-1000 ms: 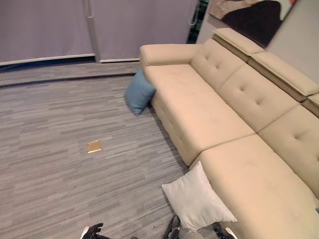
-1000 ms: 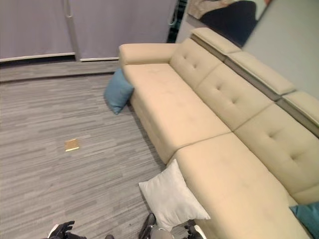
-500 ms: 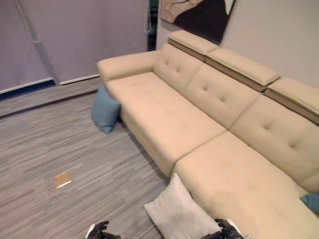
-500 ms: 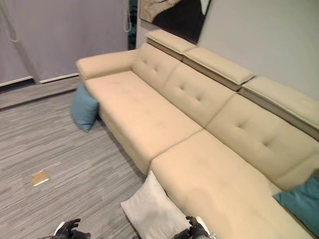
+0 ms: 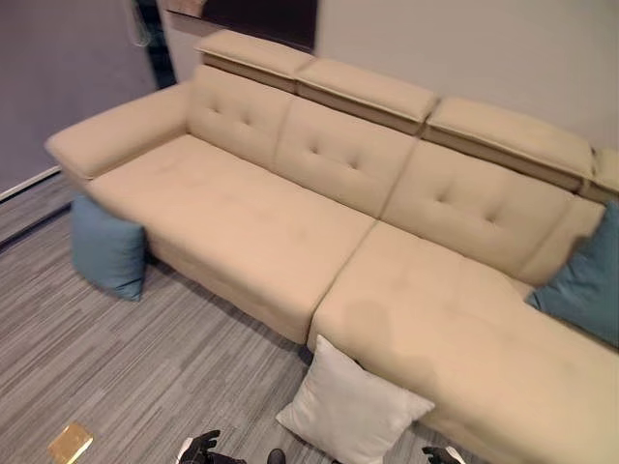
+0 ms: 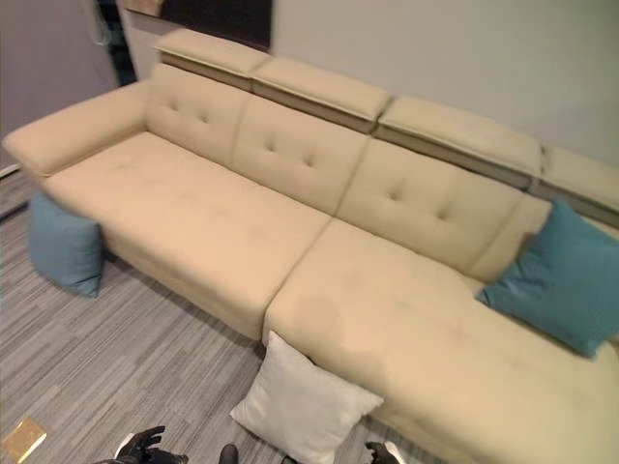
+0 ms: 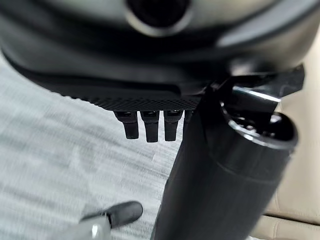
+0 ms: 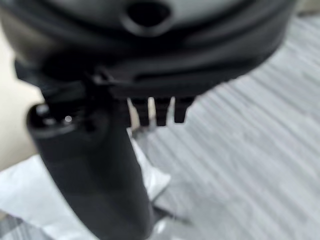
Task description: Pick up all the scattered cushions and arrange them neatly on the sofa.
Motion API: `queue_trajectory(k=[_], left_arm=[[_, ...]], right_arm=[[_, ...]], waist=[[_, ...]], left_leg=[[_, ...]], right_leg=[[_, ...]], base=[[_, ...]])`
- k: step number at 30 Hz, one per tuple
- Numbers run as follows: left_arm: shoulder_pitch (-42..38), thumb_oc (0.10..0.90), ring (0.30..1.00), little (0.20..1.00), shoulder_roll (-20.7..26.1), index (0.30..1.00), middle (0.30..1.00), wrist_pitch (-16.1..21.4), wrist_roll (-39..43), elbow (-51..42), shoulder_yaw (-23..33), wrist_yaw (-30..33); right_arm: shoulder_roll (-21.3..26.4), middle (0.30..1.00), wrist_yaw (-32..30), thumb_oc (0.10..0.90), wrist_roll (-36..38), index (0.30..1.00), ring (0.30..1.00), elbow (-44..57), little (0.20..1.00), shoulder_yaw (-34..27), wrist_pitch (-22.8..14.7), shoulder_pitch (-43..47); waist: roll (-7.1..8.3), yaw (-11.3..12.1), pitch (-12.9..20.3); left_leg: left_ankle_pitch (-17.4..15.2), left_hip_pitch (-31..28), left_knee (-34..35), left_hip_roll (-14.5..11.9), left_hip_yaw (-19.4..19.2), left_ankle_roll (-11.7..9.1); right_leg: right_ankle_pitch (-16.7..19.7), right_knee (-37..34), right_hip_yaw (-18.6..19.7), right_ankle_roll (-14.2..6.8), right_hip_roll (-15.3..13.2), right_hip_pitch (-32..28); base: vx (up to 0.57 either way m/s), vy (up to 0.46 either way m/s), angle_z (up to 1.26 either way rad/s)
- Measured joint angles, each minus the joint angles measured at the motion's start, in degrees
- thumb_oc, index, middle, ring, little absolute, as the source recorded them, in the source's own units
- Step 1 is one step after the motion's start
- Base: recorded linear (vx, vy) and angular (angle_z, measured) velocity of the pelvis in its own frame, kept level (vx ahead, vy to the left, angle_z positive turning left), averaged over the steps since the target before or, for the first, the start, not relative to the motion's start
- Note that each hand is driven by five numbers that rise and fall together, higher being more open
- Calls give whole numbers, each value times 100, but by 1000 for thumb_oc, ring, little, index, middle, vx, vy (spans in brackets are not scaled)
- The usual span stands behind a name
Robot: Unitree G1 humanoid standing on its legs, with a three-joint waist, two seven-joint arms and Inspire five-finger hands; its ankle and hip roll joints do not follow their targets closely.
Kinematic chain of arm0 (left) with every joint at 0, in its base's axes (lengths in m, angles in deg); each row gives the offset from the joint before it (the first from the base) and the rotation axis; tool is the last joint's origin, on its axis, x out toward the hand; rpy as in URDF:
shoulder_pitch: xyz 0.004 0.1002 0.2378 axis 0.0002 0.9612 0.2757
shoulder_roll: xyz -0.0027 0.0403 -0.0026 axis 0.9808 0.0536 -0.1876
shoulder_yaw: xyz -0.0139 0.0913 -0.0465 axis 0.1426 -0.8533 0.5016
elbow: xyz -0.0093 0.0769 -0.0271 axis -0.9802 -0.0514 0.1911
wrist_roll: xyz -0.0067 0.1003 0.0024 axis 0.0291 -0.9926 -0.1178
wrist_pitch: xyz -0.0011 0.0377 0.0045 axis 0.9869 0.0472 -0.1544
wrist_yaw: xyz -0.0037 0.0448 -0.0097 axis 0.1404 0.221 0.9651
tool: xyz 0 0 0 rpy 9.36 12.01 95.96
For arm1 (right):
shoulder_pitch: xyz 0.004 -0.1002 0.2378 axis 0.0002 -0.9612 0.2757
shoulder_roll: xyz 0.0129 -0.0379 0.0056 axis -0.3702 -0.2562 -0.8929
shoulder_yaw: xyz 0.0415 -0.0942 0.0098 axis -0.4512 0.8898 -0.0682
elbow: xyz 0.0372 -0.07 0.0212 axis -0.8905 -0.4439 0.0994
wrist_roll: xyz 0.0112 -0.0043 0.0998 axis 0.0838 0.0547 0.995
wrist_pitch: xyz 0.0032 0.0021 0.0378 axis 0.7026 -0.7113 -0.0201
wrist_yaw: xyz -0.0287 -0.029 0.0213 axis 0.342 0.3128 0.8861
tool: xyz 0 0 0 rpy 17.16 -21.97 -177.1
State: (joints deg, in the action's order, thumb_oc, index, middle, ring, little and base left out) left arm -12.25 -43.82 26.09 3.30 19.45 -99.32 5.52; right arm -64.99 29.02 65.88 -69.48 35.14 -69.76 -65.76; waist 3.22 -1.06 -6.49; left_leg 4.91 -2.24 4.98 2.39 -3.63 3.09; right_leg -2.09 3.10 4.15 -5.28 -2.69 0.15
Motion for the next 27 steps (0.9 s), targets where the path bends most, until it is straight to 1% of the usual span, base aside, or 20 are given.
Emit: queue_trajectory(k=[1, 2, 3, 4, 5, 6, 7, 9, 12, 13, 15, 17, 19, 20, 21, 22, 24, 25, 26, 27], left_arm=[[33, 800, 900, 900, 109, 900, 900, 16, 2, -78, -37, 5], [-24, 800, 900, 900, 153, 900, 900, 19, 1, -74, -48, 5], [-86, 800, 900, 900, 185, 900, 900, 18, -1, -61, -41, -5], [-94, 800, 900, 900, 199, 900, 900, 23, -1, -100, -34, -3], [-42, 800, 900, 900, 217, 900, 900, 32, -2, -114, 19, -11], [4, 800, 900, 900, 235, 900, 900, 28, 0, -152, 76, -14], [102, 800, 900, 900, 264, 900, 900, 26, 0, -163, 89, -10], [174, 800, 900, 900, 224, 900, 900, 18, -2, -150, 105, -41], [290, 800, 900, 900, 66, 900, 900, 14, -4, -154, 58, -123], [301, 800, 900, 900, 31, 900, 900, 6, -5, -148, 58, -127], [248, 800, 900, 900, 41, 900, 900, -2, -7, -158, 12, -127], [160, 800, 900, 900, 35, 900, 900, -3, -6, -157, 7, -126], [62, 800, 900, 900, 34, 900, 900, 0, 0, -159, 8, -121], [-13, 800, 900, 900, 36, 900, 900, 16, 6, -174, -11, -109], [-98, 800, 900, 900, 26, 900, 900, 24, 11, -212, -59, -105], [-98, 800, 900, 900, 0, 900, 900, 30, 9, -228, -93, -128], [-124, 800, 900, 900, -63, 900, 900, 22, 6, -220, -182, -130], [-118, 800, 900, 900, -148, 900, 900, 20, 6, -217, -170, -138], [-106, 800, 900, 900, -112, 900, 900, 18, 5, -208, -170, -133], [-99, 800, 900, 900, -106, 900, 900, 18, 2, -208, -169, -133]], right_arm=[[-40, 900, -48, 800, -29, 900, 900, 19, 900, 98, 33, 127], [21, 900, -54, 800, -99, 900, 900, 49, 900, 130, 58, 229], [115, 900, -63, 800, -123, 900, 900, 61, 900, 139, 67, 180], [166, 900, -54, 800, -119, 900, 900, 64, 900, 100, 89, 128], [187, 900, -51, 800, -123, 900, 900, 82, 900, 87, 96, 125], [193, 900, -50, 800, -122, 900, 900, 133, 900, 87, 90, 122], [191, 900, -50, 800, -122, 900, 900, 229, 900, 91, 35, 122], [225, 900, -56, 800, -121, 900, 900, 346, 900, 86, 0, 77], [287, 900, -57, 800, -117, 900, 900, 346, 900, 86, -30, -40], [307, 900, -57, 800, -116, 900, 900, 347, 900, 87, -30, -57], [337, 900, -58, 800, -90, 900, 900, 344, 900, 85, -29, -86], [353, 900, -65, 800, -69, 900, 900, 339, 900, 86, -41, -79], [349, 900, -67, 800, -64, 900, 900, 326, 900, 87, -44, 4], [353, 900, -71, 800, -44, 900, 900, 318, 900, 88, -45, 75], [379, 900, -76, 800, -22, 900, 900, 324, 900, 99, -44, 109], [421, 900, -80, 800, -18, 900, 900, 327, 900, 105, -45, 109], [511, 900, -85, 800, -15, 900, 900, 328, 900, 95, -53, 157], [603, 900, -86, 800, -16, 900, 900, 321, 900, 84, -49, 136], [531, 900, -83, 800, -15, 900, 900, 315, 900, 88, -45, 88], [511, 900, -84, 800, -16, 900, 900, 316, 900, 88, -43, 79]], waist=[[-17, 150, -74], [39, 280, -129], [-4, 216, -154], [19, 203, -141], [21, 257, -135], [18, 307, -132], [54, 359, -110], [72, 313, -79], [-58, 316, 11], [-82, 316, 17], [-86, 319, 16], [-83, 315, 9], [-15, 346, -53], [75, 441, -146], [117, 501, -192], [106, 522, -187], [1, 457, -170], [-128, 391, -166], [-51, 317, -151], [1, 332, -137]], left_leg=[[-20, -8, 8, -50, -457, 29], [-75, -38, 7, -87, -644, 87], [-101, -30, 13, -108, -625, 82], [-104, -42, 25, -134, -680, 73], [-128, -69, 33, -188, -802, 52], [-169, -84, 39, -229, -882, 29], [-220, -100, 39, -304, -1027, -104], [-213, -97, 21, -381, -917, -209], [-172, -56, 10, -544, -849, -345], [-129, -52, 8, -575, -842, -380], [-153, 71, -241, -612, -614, -449], [-213, 202, -538, -674, -443, -538], [-210, 334, -866, -648, -196, -557], [-232, 544, -1298, -590, 157, -678], [-338, 663, -1428, -537, 500, -839], [-341, 652, -1272, -523, 746, -846], [-331, 662, -997, -443, 1036, -852], [-300, 542, -643, -443, 1013, -726], [-193, 344, -353, -416, 931, -611], [-162, 300, -246, -398, 851, -567]], right_leg=[[249, 30, -671, -48, -197, 232], [248, 118, -1326, -36, -326, 318], [219, 97, -1611, -82, -421, 263], [191, 129, -2094, -74, -540, 189], [178, 225, -2453, -83, -585, 172], [171, 279, -2594, -93, -603, 168], [181, 242, -2753, -79, -627, 150], [328, -16, -2732, 75, -454, 74], [327, -250, -2423, 155, -155, 20], [349, -312, -2430, 185, -106, -15], [415, -511, -2432, 279, 4, -135], [407, -609, -2425, 309, 61, -179], [434, -747, -2400, 395, 43, -230], [500, -821, -2253, 541, 22, -299], [527, -848, -2162, 625, 12, -287], [528, -845, -2120, 626, 43, -260], [499, -879, -2097, 648, 104, -248], [516, -879, -2088, 593, 201, -271], [523, -839, -1998, 502, 161, -278], [542, -840, -1899, 466, 141, -233]], base=[[-93, 64, -134], [-59, 47, -121], [-50, 25, -55], [-33, -4, -23], [-16, -40, -41], [2, -42, -75], [8, -57, -60], [27, -109, -21], [33, -117, -1], [-16, -89, 4], [-4, -74, 6], [-24, -36, -3], [-2, -3, -6], [47, 16, -28], [40, 17, -44], [75, 33, -31], [95, 91, -16], [131, 222, -21], [109, 247, -33], [61, 212, -38]])
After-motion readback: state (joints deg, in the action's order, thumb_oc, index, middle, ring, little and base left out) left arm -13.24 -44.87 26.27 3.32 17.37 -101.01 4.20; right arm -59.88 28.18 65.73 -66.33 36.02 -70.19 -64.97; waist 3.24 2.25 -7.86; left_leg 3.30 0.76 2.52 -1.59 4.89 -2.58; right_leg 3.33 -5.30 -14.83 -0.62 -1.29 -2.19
